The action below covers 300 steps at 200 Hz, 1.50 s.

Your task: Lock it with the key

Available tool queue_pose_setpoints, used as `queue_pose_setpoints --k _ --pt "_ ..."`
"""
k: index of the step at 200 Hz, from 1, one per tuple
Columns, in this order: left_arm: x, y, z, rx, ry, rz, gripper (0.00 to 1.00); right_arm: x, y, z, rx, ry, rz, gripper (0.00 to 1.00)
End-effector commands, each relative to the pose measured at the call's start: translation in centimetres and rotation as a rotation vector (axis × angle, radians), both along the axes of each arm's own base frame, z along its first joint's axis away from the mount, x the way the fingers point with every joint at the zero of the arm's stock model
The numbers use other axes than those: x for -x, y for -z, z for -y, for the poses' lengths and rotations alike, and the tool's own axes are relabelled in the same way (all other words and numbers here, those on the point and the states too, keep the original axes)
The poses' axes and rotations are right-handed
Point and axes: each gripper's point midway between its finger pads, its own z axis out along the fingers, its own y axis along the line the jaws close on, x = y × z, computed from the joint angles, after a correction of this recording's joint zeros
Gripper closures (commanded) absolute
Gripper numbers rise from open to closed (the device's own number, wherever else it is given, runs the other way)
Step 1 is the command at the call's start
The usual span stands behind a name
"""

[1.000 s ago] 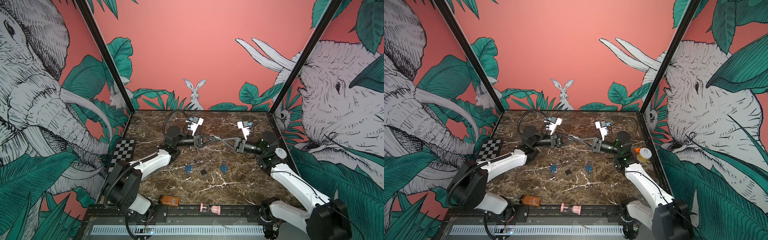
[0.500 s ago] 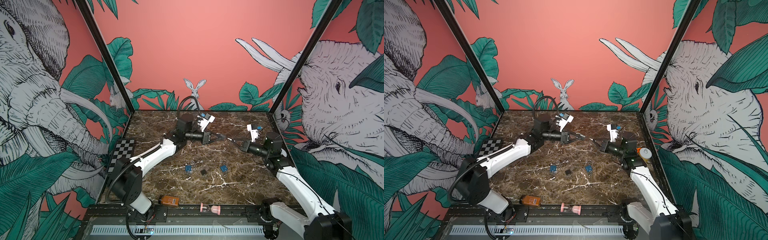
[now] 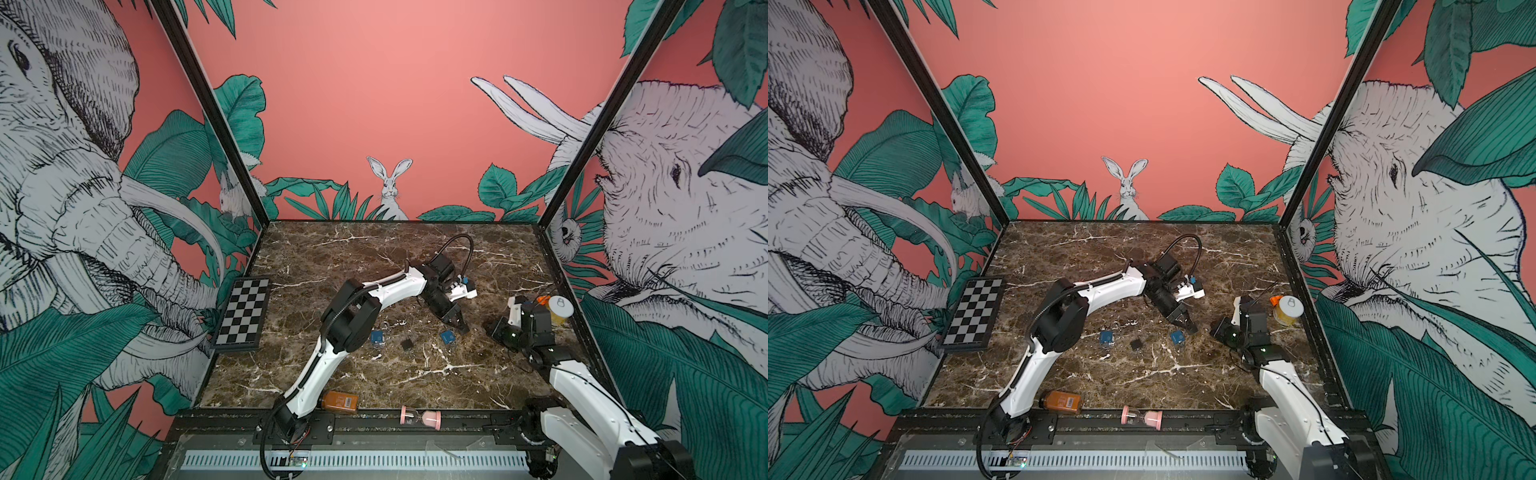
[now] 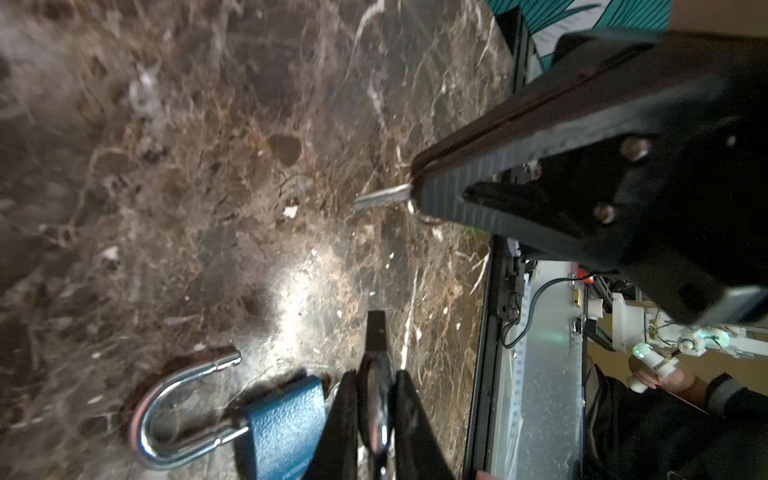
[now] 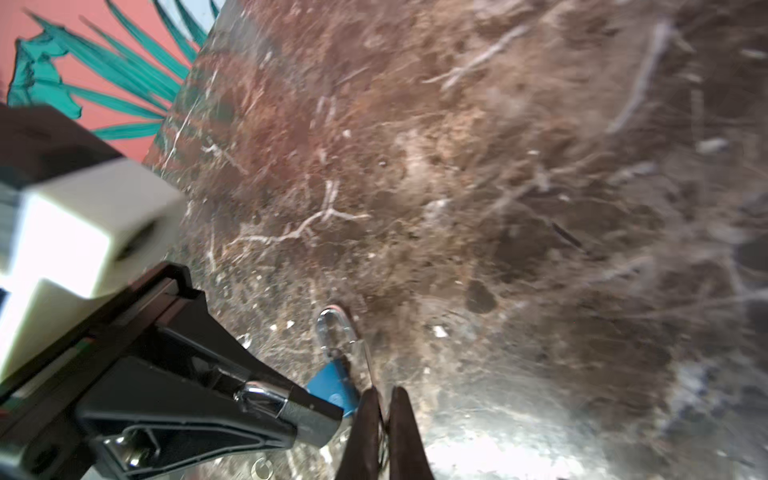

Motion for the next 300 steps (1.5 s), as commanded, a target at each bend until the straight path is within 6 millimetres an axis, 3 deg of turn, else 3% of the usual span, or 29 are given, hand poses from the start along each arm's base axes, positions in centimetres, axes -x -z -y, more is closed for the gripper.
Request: queue_pose_setpoints --k 1,108,186,221,225,235,265,300 --pt "1.0 -2.1 -0.2 0.018 0.063 -0.003 1.00 -1.0 -0.5 0.6 -0.030 0.068 0.083 1.00" --pt "3.1 0.2 3.9 0.036 0.136 -0.088 1.00 0.1 1.3 1.1 -0.056 0.113 0.098 1.00" --pt "2.8 2.1 4.4 0.004 0.128 -0.087 1.00 0.0 4.3 1.4 -0.007 0.113 0.016 1.00" --pt "2.3 1.8 4.7 0.002 0.127 -0.051 0.75 -0.1 4.5 1.6 0.000 0.123 0.010 1.00" --pt "2.2 2.8 4.6 -0.013 0.127 -0.059 0.73 -0.1 4.5 1.7 0.002 0.125 0.009 0.97" --pt "2.0 3.2 4.6 -0.024 0.124 -0.048 0.69 0.0 4.4 1.8 0.008 0.128 0.010 0.87" --pt "1.5 3.7 4.6 -0.041 0.121 -0.027 0.62 0.1 3.9 2.0 0.027 0.124 0.014 0.68" --pt "-0.7 2.0 5.0 -0.014 0.065 0.041 0.55 0.0 2.6 2.4 0.054 0.133 0.033 0.65"
